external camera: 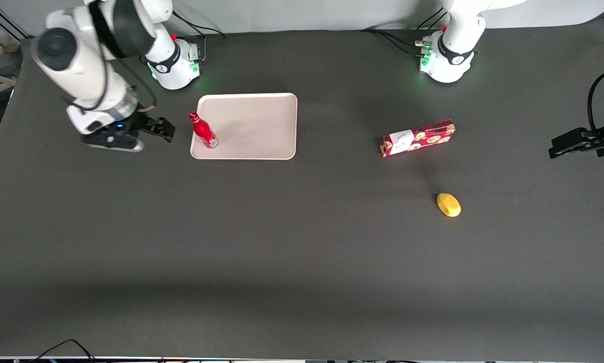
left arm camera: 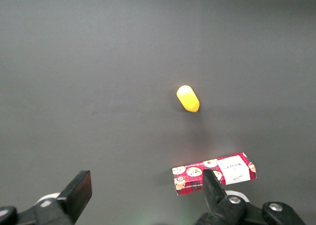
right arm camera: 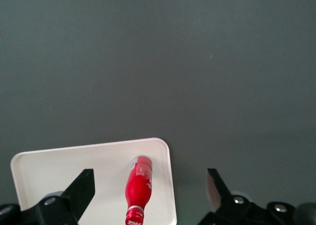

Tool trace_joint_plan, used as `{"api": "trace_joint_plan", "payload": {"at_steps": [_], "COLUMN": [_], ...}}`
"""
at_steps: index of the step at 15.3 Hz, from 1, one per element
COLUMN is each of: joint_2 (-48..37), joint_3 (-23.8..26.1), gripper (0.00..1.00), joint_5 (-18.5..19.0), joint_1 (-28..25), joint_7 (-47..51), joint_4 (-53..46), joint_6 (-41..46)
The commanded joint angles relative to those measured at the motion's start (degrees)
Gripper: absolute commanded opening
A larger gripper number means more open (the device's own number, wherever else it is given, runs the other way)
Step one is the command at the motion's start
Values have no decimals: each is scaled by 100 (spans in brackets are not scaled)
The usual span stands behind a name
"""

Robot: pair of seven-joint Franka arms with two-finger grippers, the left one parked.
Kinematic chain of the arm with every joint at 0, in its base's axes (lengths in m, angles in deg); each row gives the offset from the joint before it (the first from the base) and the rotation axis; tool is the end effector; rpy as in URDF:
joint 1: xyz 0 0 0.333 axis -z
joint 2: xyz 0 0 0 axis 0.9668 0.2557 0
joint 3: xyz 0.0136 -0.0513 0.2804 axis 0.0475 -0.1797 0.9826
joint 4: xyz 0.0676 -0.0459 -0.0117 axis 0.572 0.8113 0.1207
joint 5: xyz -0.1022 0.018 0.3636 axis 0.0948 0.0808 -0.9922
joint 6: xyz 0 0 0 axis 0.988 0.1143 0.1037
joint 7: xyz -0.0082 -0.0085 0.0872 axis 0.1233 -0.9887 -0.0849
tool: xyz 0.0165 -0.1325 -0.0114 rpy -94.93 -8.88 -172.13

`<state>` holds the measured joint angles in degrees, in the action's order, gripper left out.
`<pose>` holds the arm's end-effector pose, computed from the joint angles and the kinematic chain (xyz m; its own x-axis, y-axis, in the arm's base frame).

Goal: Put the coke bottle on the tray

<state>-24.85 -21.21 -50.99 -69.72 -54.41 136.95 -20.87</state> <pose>0.4496 0.1185 0.4176 0.9871 -0.1526 -0.0476 -0.1502 -0.9873 0.0515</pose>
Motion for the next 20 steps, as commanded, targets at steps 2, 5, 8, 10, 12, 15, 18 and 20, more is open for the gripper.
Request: {"api": "trace_joint_plan", "payload": {"at_steps": [2, 5, 8, 10, 12, 15, 18, 20], "joint_2": [622, 1017, 1387, 1571, 1843, 2099, 2117, 2117], "joint_3": [-591, -742, -970, -1111, -1190, -1191, -1190, -1182], "gripper": [100, 100, 100, 100, 100, 100, 100, 100], "joint_5": [334, 501, 774, 757, 704, 661, 651, 582], "joint_1": [42, 226, 297, 393, 472, 473, 473, 473], "joint_7": [-541, -962, -1470, -2139, -2256, -2264, -2264, -2264], "joint_4": [-1376, -2124, -2826, -3240, -3767, -4147, -4156, -4165], "joint_6": [246, 334, 648, 947, 1351, 1652, 1722, 1775]}}
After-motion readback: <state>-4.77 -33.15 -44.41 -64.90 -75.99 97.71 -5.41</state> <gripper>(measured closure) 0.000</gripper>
